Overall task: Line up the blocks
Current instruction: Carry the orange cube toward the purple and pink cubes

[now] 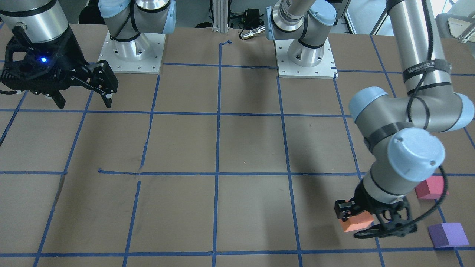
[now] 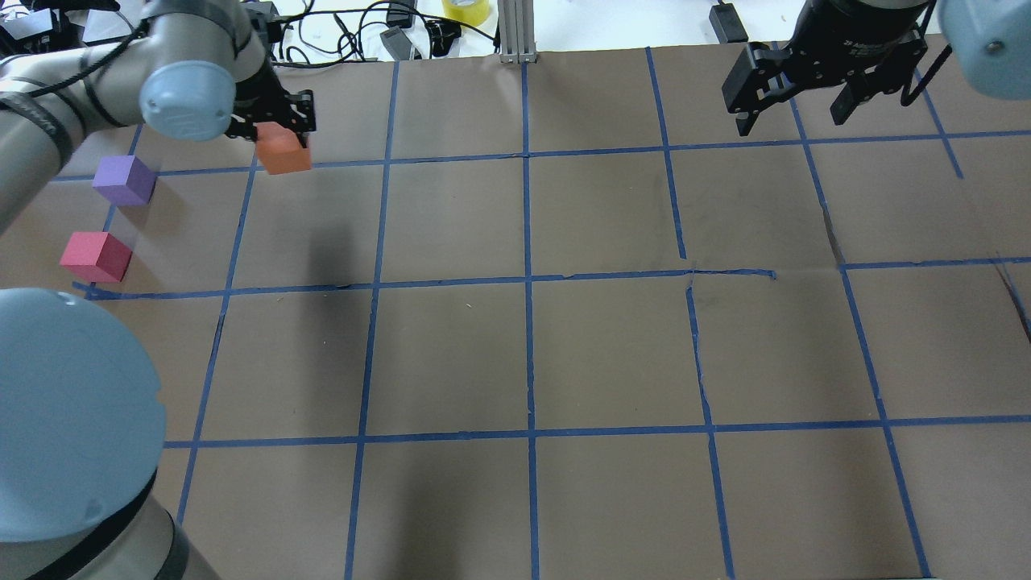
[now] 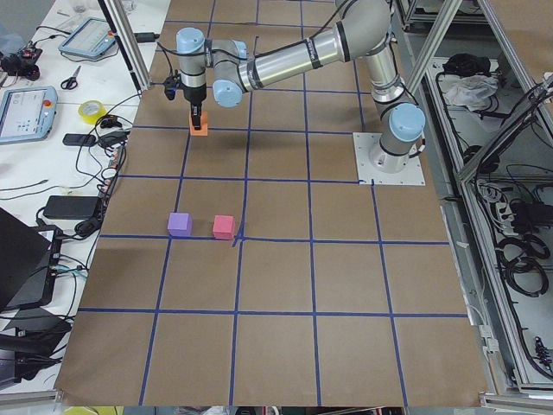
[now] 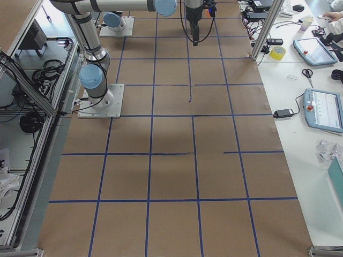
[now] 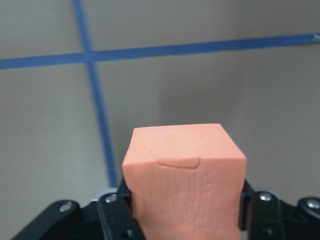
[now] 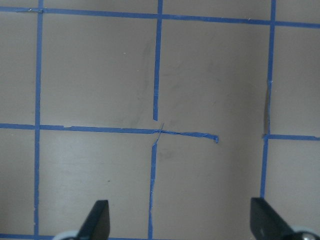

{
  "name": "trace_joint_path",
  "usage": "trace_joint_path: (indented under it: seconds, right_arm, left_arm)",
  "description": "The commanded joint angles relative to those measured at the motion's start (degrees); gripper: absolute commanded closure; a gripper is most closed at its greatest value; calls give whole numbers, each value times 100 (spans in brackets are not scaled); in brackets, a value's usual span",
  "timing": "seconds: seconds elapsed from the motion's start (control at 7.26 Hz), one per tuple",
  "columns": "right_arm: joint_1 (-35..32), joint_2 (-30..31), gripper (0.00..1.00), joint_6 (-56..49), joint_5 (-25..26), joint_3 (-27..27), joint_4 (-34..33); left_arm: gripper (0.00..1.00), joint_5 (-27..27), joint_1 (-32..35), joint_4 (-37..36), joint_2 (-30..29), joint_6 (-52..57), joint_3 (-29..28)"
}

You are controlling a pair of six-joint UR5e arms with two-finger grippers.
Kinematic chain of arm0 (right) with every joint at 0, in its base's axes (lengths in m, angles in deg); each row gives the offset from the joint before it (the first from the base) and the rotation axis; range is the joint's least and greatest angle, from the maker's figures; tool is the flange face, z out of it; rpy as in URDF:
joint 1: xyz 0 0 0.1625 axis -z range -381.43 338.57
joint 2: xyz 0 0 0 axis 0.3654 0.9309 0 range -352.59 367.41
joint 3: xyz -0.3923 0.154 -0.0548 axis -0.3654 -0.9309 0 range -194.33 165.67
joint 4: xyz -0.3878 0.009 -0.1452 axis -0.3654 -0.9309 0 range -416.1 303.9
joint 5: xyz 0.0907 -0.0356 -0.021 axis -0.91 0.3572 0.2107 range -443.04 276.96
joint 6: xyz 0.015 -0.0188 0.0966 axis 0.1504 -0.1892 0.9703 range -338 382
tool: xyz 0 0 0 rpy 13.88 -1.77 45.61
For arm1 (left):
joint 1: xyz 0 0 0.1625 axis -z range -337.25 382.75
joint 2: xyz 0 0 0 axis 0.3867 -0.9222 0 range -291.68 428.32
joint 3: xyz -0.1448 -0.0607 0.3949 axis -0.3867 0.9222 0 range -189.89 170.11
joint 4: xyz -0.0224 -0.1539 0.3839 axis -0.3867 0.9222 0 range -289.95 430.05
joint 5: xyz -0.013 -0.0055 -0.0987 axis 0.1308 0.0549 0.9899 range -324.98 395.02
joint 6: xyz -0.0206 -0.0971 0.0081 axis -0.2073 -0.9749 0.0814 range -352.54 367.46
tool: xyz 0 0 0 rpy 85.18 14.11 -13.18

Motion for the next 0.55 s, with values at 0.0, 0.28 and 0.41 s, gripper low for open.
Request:
trace_joint_path:
  seconds: [0.0,0.28,0.41]
  right_arm:
    - [-6,349,0,169,-471,458,-3]
    - [-6,553,0,204,-500,707,-12]
    - [-6,588,0,273,-404,707,-3]
  left_arm:
    - [100,-194,-1032,-23,-118,1304,-136]
    - [100,-63,-1659,-50,-304,1986,-277]
    - [100,60,-2044,-50,-452,2294,-347]
